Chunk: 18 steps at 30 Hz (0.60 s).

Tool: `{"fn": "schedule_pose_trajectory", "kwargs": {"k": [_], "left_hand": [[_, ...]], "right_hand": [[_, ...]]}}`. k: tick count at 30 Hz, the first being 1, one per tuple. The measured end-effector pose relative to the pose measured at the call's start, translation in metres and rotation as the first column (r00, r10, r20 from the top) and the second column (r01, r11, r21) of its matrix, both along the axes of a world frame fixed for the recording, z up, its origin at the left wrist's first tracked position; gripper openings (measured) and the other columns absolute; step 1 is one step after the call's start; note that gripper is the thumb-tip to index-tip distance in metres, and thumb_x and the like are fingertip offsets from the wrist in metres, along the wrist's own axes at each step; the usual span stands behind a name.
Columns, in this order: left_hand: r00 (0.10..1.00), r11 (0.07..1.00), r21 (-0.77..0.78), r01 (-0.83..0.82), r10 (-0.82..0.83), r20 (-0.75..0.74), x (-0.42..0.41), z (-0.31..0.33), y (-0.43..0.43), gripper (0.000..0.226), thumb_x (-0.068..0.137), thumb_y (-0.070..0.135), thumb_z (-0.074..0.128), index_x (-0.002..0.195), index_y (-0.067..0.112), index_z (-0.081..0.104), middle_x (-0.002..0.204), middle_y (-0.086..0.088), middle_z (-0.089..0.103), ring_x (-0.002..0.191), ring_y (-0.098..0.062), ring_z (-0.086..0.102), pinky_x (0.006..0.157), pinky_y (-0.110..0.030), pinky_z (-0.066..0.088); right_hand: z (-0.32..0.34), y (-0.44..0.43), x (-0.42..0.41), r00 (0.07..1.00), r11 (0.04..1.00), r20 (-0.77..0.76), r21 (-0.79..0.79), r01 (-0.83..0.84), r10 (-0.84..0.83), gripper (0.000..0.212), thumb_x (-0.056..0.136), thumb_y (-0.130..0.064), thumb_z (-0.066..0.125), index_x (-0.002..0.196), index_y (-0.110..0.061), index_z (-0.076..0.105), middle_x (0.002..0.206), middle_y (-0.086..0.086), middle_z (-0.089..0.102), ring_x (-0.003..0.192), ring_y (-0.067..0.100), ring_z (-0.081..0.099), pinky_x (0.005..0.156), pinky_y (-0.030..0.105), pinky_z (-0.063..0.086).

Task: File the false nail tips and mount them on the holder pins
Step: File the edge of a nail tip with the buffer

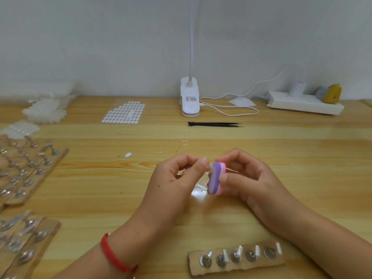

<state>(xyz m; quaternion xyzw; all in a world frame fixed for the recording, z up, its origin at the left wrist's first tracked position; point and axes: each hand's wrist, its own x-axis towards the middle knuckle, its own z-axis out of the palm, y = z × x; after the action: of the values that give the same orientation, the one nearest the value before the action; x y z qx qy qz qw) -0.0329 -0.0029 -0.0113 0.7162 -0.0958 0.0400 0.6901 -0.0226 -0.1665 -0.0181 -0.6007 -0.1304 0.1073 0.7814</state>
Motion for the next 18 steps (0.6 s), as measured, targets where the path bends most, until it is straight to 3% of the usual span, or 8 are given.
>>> {"fn": "schedule_pose_trajectory", "kwargs": {"k": [3,4,7,11,14,18], "left_hand": [[0.998,0.997,0.039,0.07,-0.07,0.006,-0.0022,-0.0015,-0.0017,0.025,0.073,0.04,0.063,0.068,0.017,0.071,0.051,-0.011,0.038,0.047,-0.006,0.032,0.046,-0.008,0.026],[0.998,0.998,0.03,0.059,-0.059,0.008,-0.0022,-0.0017,-0.002,0.026,0.07,0.042,0.062,0.067,0.018,0.07,0.052,-0.012,0.037,0.047,-0.006,0.031,0.046,-0.008,0.026],[1.0,1.0,-0.015,-0.002,0.002,-0.001,-0.0008,-0.0017,-0.0001,0.025,0.074,0.038,0.062,0.07,0.014,0.069,0.046,0.008,0.03,0.041,-0.001,0.027,0.042,-0.009,0.025],[0.998,0.998,0.033,0.061,-0.061,0.0,-0.0027,-0.0025,-0.0017,0.022,0.076,0.041,0.069,0.069,0.02,0.071,0.059,-0.021,0.042,0.054,-0.009,0.037,0.051,-0.014,0.03],[1.0,1.0,-0.029,-0.002,0.001,-0.015,-0.0013,-0.0029,-0.0001,0.024,0.074,0.041,0.064,0.068,0.018,0.069,0.047,0.001,0.035,0.042,-0.002,0.028,0.043,-0.008,0.024],[0.998,0.998,0.021,0.064,-0.064,0.004,-0.0015,-0.004,-0.0013,0.023,0.077,0.043,0.071,0.074,0.02,0.074,0.071,-0.028,0.054,0.067,-0.013,0.044,0.058,-0.017,0.033]], "right_hand": [[-0.0005,-0.0034,0.0036,0.995,0.992,-0.074,0.101,0.08,-0.072,0.018,0.07,-0.005,0.065,0.084,-0.015,0.071,0.078,0.007,0.068,0.07,0.018,0.069,0.064,0.027,0.057],[0.0007,-0.003,0.0033,0.996,0.993,-0.074,0.103,0.066,-0.058,0.019,0.07,-0.005,0.064,0.084,-0.015,0.072,0.078,0.007,0.068,0.07,0.017,0.068,0.064,0.028,0.057],[0.0018,-0.0001,0.0001,0.999,1.0,-0.021,-0.009,-0.026,0.026,0.02,0.073,-0.006,0.063,0.081,-0.021,0.074,0.081,0.004,0.071,0.072,0.015,0.068,0.065,0.029,0.057],[0.0006,-0.0023,0.0027,0.996,0.993,-0.067,0.098,0.06,-0.053,0.017,0.071,-0.006,0.063,0.084,-0.014,0.072,0.075,0.006,0.068,0.068,0.019,0.069,0.064,0.03,0.057],[0.0006,-0.001,0.0009,1.0,1.0,-0.03,0.022,0.0,0.001,0.021,0.073,-0.006,0.062,0.081,-0.021,0.074,0.078,0.003,0.07,0.067,0.016,0.067,0.064,0.029,0.057],[-0.001,-0.0017,0.0035,0.995,0.992,-0.052,0.088,0.09,-0.086,0.02,0.071,-0.005,0.063,0.09,-0.012,0.067,0.076,0.007,0.07,0.068,0.018,0.069,0.064,0.025,0.056]]}}
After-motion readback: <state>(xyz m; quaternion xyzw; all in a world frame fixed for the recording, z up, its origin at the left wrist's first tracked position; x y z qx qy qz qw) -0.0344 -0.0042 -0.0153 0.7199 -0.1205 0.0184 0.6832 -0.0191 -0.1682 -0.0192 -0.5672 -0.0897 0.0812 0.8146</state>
